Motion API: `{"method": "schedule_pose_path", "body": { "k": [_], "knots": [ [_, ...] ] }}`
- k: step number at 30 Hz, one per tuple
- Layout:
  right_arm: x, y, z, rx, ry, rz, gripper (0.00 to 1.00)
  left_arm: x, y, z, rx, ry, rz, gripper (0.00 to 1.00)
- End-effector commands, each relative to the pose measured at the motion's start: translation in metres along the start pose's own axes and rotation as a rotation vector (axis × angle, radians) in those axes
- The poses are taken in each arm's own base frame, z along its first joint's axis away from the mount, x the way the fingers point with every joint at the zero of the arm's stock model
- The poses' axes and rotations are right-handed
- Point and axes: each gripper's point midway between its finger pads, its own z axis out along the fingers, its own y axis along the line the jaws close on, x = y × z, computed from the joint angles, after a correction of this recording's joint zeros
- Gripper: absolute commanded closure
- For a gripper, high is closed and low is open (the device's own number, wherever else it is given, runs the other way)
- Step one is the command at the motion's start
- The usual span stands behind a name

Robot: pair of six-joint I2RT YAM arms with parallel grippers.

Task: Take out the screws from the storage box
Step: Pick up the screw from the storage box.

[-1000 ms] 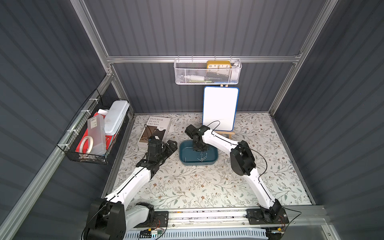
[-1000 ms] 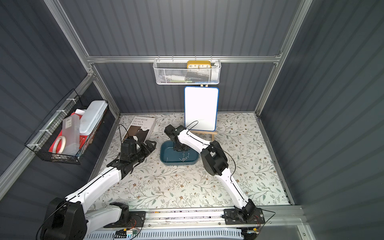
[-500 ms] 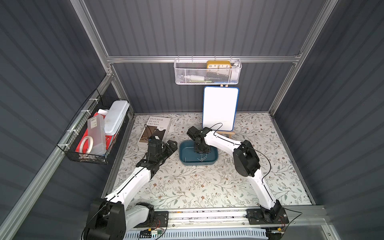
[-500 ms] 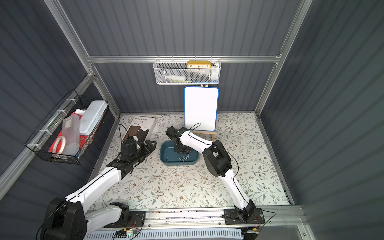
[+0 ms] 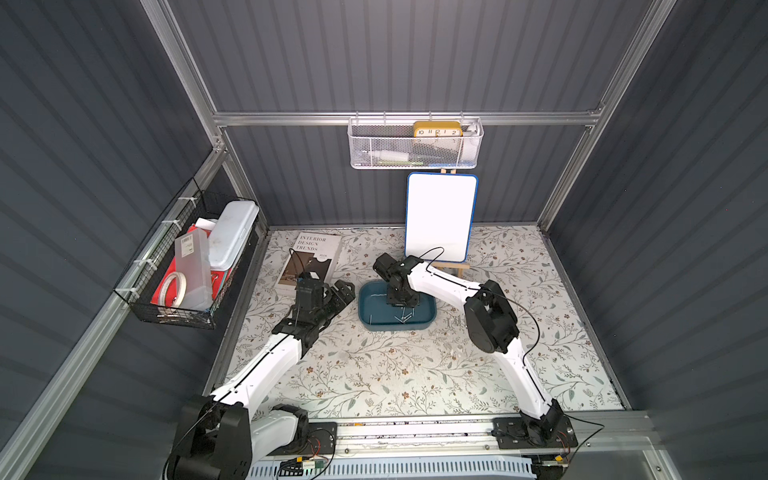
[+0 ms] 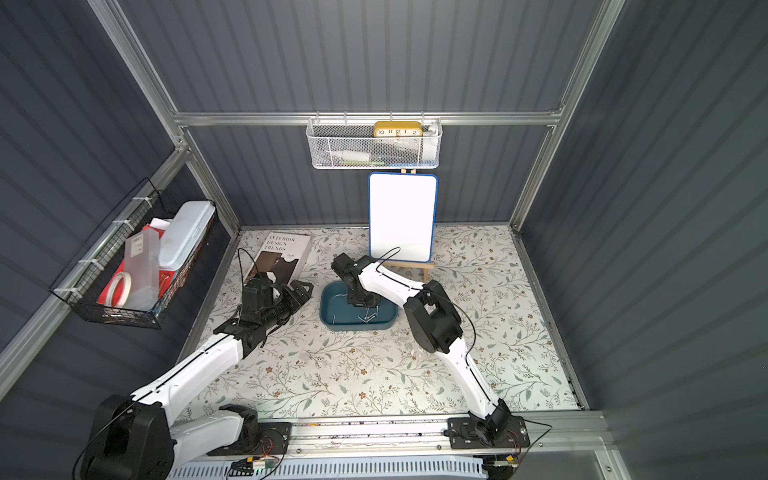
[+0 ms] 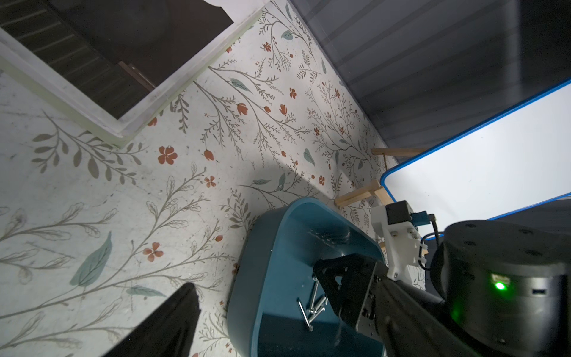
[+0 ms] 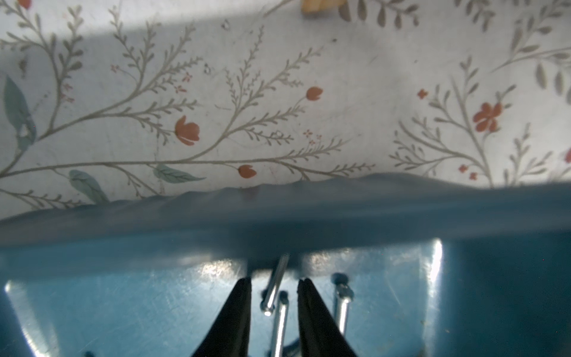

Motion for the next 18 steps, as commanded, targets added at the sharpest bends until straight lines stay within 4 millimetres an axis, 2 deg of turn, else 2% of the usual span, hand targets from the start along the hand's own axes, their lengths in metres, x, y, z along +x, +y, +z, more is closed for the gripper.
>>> {"method": "schedule_pose_path", "body": {
  "k": [1, 5, 13, 18],
  "knots": [
    [0.009, -0.003, 0.011, 0.032, 0.029, 0.006, 0.71, -0.001, -0.005, 0.002, 0.013, 0.002, 0.024, 0.07],
    [0.010, -0.003, 0.016, 0.040, 0.032, 0.009, 0.74, -0.001, -0.003, 0.004, 0.008, 0.004, 0.024, 0.07],
    [0.012, -0.010, 0.030, 0.064, 0.051, 0.018, 0.90, 0.001, 0.000, 0.007, -0.001, 0.012, 0.023, 0.07],
    [0.007, -0.014, 0.033, 0.066, 0.051, 0.019, 0.94, 0.003, 0.001, 0.010, -0.004, 0.019, 0.022, 0.07]
  ]
}}
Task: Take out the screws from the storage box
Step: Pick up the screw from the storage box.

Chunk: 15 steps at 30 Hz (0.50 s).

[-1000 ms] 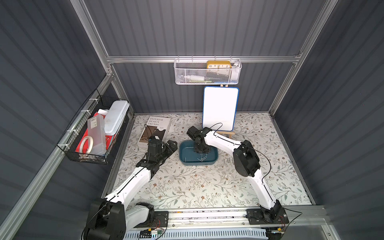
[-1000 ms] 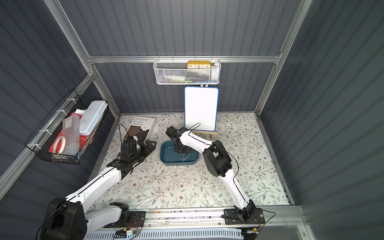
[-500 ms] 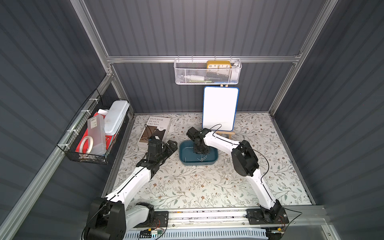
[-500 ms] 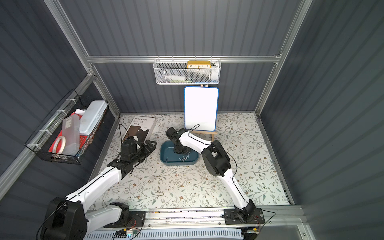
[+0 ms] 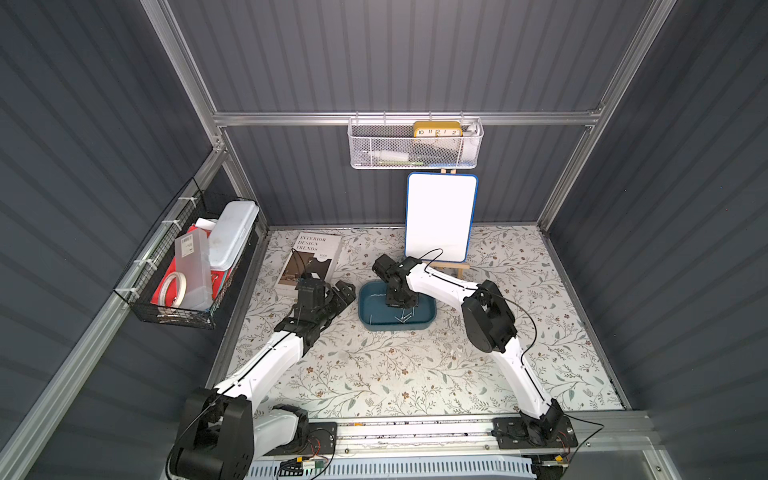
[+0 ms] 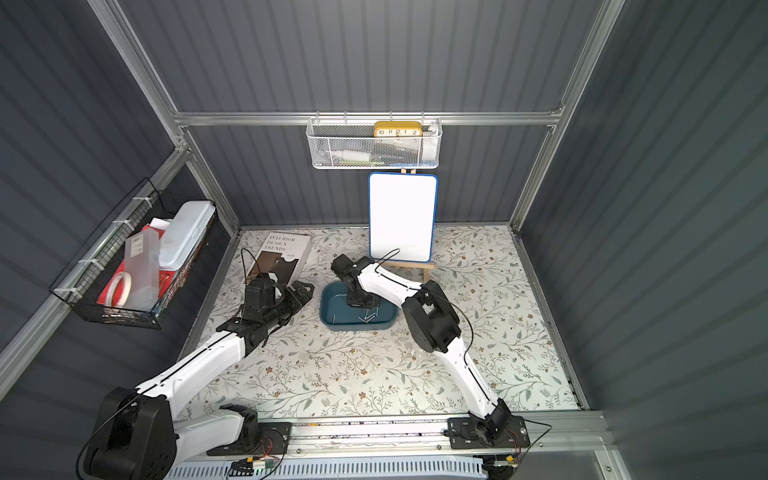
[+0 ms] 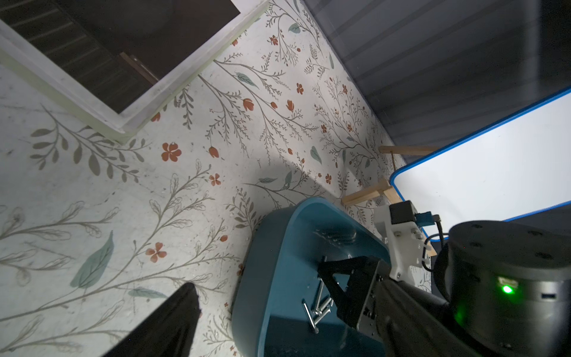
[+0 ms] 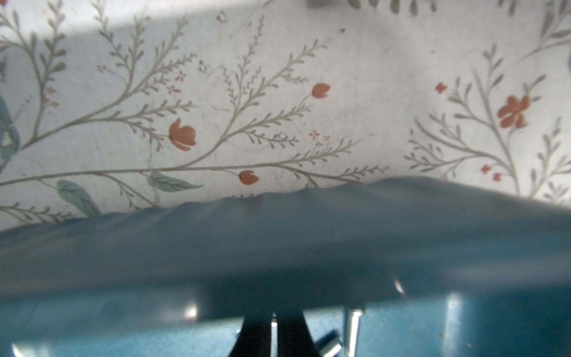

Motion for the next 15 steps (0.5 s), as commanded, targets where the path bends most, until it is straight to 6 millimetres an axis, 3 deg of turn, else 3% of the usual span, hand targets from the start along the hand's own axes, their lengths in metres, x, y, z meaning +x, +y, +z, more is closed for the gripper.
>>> {"method": "schedule_pose_path", "body": {
  "k": [1, 6, 15],
  "knots": [
    [0.005, -0.017, 0.026, 0.065, 0.045, -0.006, 0.95, 0.000, -0.004, 0.003, 0.011, 0.006, 0.024, 0.08],
    [-0.004, -0.017, 0.019, 0.052, 0.025, -0.023, 0.98, 0.001, -0.003, 0.005, 0.013, 0.009, 0.026, 0.07],
    [-0.022, -0.005, -0.011, -0.019, -0.042, -0.047, 0.99, 0.003, 0.000, 0.013, 0.003, 0.026, 0.053, 0.07]
  ]
}}
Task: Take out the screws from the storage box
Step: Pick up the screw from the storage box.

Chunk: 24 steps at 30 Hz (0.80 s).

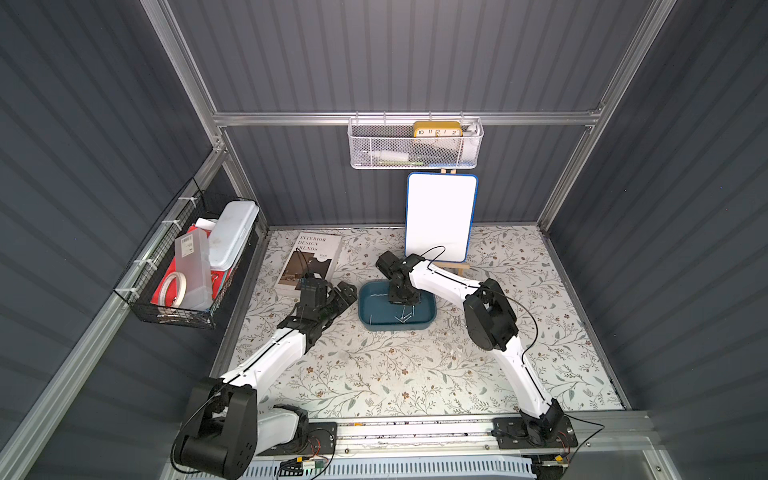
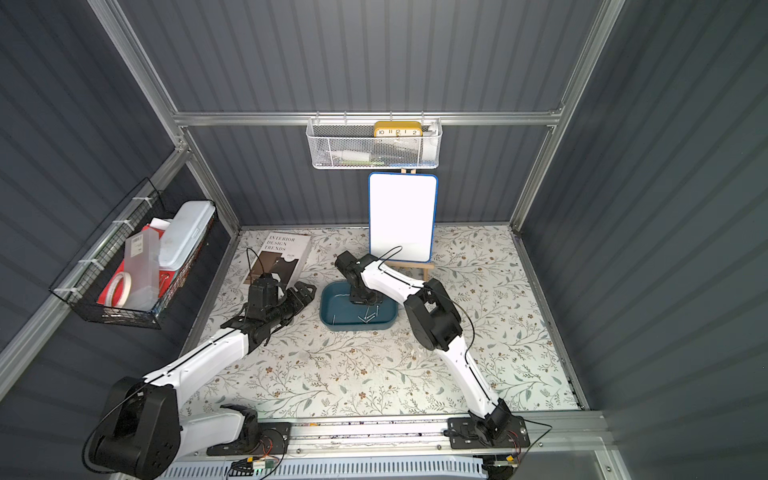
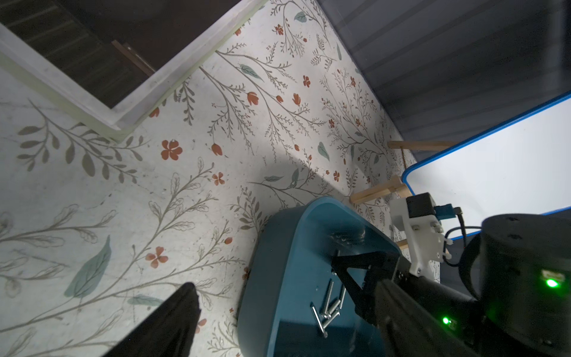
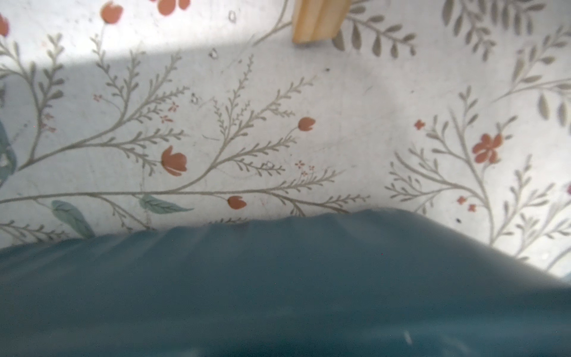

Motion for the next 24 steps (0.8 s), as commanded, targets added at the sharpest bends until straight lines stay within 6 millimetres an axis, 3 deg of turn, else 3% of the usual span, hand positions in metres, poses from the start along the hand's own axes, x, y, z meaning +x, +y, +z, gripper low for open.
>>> {"method": "schedule_pose_path", "body": {
  "k": [1, 24],
  "knots": [
    [-0.011, 0.001, -0.014, -0.020, -0.036, -0.011, 0.99, -0.003, -0.007, 0.003, 0.017, 0.002, 0.040, 0.07],
    [-0.008, -0.003, -0.040, -0.053, -0.059, -0.007, 0.99, 0.012, -0.006, 0.028, 0.040, 0.097, 0.118, 0.07]
  ]
}}
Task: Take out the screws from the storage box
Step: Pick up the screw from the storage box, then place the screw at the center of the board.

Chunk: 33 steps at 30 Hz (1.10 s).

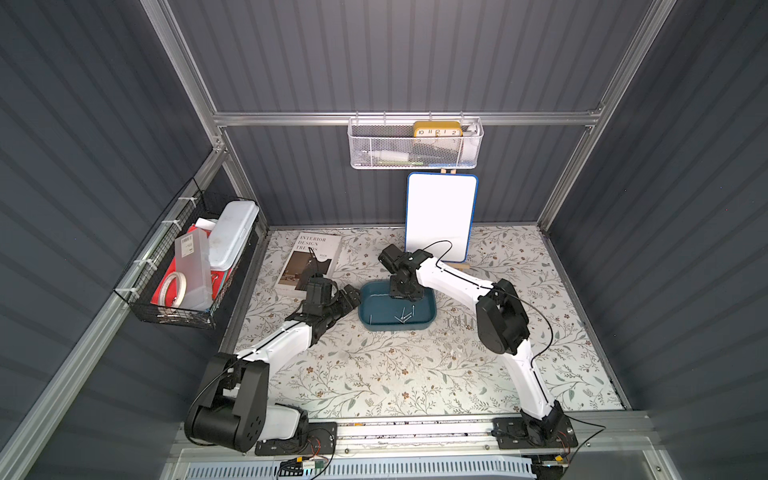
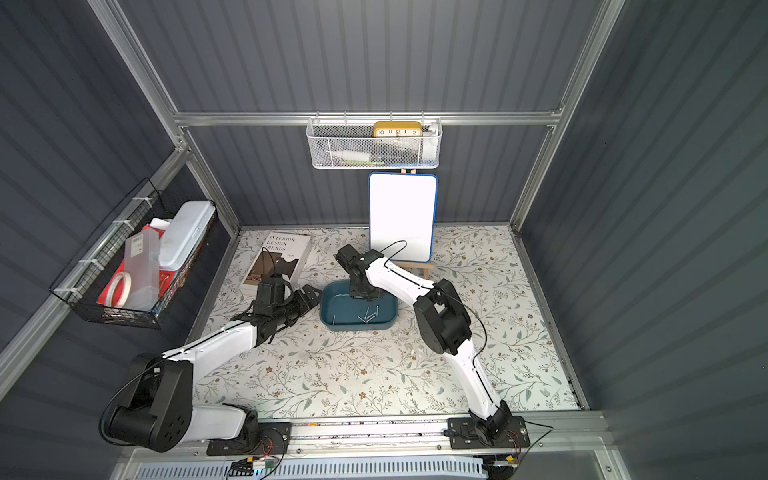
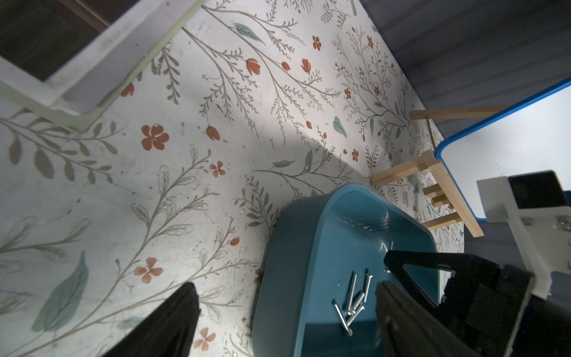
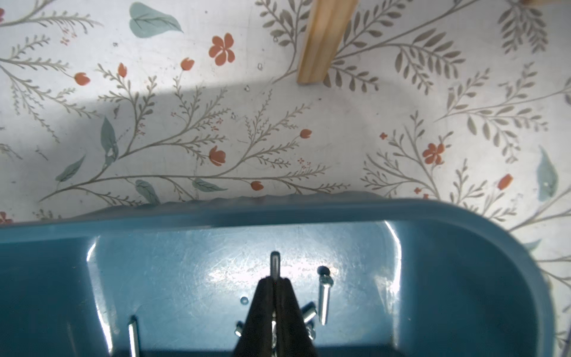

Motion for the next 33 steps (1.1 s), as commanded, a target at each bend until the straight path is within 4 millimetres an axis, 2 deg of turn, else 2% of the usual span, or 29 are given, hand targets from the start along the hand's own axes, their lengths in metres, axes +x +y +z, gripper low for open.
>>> {"method": "schedule_pose_path", "body": {
  "k": [1, 20, 26, 33],
  "knots": [
    [0.003, -0.006, -0.004, 0.014, 0.007, -0.010, 0.99, -0.006, -0.016, 0.002, 0.049, 0.006, 0.053, 0.07],
    [0.017, -0.010, -0.032, -0.014, -0.009, -0.025, 1.00, -0.001, -0.027, 0.014, 0.097, 0.074, 0.104, 0.14],
    [0.021, -0.015, -0.044, -0.020, -0.020, -0.027, 1.00, 0.004, -0.020, 0.020, 0.075, 0.098, 0.111, 0.15],
    [0.026, -0.025, -0.059, -0.022, -0.045, -0.023, 1.00, 0.003, -0.020, 0.018, 0.070, 0.089, 0.120, 0.17]
  ]
}}
